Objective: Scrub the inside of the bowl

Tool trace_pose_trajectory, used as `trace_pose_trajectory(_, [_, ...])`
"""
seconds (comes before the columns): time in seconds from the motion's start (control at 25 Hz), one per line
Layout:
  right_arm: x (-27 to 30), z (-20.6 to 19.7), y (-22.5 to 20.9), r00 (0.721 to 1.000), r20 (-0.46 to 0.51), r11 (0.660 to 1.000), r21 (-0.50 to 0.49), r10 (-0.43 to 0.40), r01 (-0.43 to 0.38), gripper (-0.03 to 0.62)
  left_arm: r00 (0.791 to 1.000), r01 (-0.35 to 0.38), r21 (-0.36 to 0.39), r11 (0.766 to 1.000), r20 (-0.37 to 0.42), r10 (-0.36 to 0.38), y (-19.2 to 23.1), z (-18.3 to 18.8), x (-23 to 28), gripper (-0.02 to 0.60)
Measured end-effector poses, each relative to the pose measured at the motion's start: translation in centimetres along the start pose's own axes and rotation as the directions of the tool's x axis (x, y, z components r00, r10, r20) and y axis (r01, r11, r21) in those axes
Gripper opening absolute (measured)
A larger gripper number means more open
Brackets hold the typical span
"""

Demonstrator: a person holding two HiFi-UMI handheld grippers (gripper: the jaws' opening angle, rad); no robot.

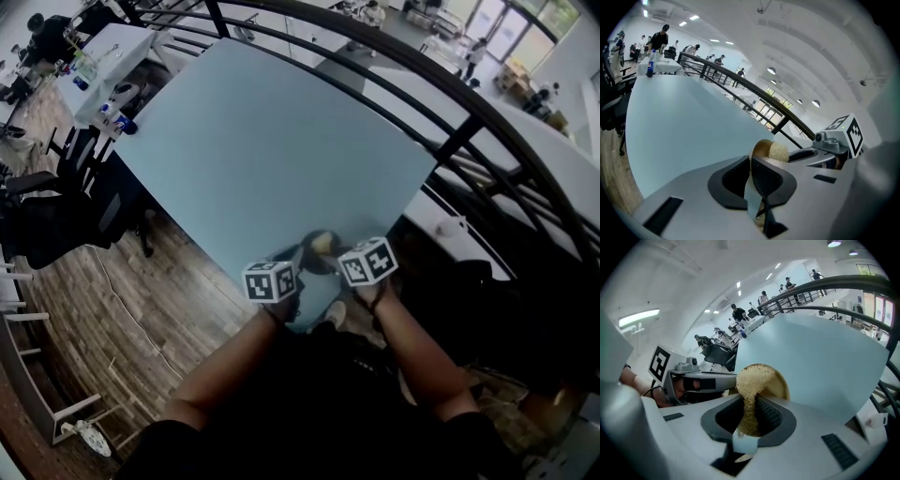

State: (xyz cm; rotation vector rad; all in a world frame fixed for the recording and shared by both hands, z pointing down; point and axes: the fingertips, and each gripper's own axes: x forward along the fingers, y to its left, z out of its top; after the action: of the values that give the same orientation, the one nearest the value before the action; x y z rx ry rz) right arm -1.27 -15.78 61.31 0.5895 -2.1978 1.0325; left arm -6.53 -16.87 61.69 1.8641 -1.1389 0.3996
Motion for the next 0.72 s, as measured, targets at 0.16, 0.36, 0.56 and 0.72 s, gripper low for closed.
trace_pose_trajectory(0.16, [0.7,1.4,-0.7,0.999,0.034,0.999,0.027,-0.022,0.021,0.072,1.000,0.017,-0.002,1.000,-0.016,-0.017,1.3,0.8,0.6,0.015])
trace_pose_trajectory(0.36, [2.0,2.4,-1.1,0.998,0.063,0.998,0.054,-0.018,0.014,0.072,0.998,0.038,-0.008,0.999,-0.041,-0.039,2.8,1.5,1.7,0.012])
trace_pose_trajectory(0.56, [3.6,3.3,-0.8,0.995,0.100,0.997,0.070,0.025,-0.032,0.072,0.996,0.047,-0.008,0.999,-0.073,-0.047,4.4,1.6,2.7,0.011])
trace_pose_trajectory(0.72, [4.6,3.5,-1.4,0.994,0.106,0.997,0.071,-0.004,-0.003,0.072,0.993,0.051,-0.013,0.999,-0.106,-0.052,5.6,1.2,3.6,0.009])
